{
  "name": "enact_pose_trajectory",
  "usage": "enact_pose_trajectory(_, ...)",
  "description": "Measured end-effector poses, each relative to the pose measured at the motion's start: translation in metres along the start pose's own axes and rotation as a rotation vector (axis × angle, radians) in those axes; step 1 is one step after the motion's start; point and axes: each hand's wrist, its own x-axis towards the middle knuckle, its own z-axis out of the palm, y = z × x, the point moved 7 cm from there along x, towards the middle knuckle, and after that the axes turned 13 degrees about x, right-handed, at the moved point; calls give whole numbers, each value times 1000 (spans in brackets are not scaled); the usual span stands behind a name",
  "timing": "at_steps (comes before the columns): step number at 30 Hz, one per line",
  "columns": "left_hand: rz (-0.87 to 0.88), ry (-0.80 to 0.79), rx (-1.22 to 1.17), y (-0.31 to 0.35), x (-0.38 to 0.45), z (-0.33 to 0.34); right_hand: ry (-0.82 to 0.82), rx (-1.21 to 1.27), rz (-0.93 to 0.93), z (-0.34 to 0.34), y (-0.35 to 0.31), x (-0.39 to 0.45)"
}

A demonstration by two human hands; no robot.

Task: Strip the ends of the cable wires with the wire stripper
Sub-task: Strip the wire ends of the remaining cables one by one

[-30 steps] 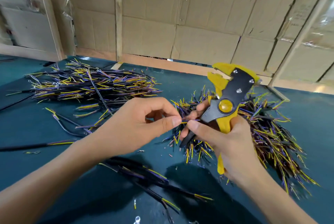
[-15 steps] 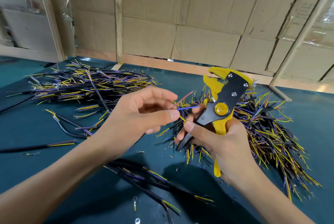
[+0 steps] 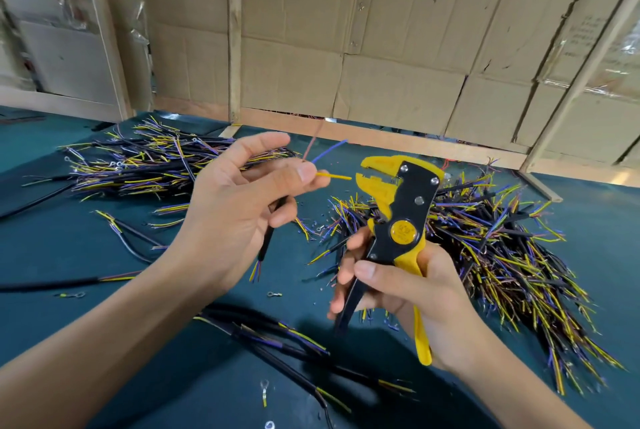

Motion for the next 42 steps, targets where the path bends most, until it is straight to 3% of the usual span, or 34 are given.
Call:
enact_pose_trajectory(14,-171,-87,182,-2,8,-9,-128,3,18,4,1,-1)
enact_pose_trajectory(22,-312,-219,291,-1,7,-12,-158,-52,47,5,5,-1)
enact_pose_trajectory(42,-425,-230,278,-5,5,-14,-209,-168,69,6,7,0)
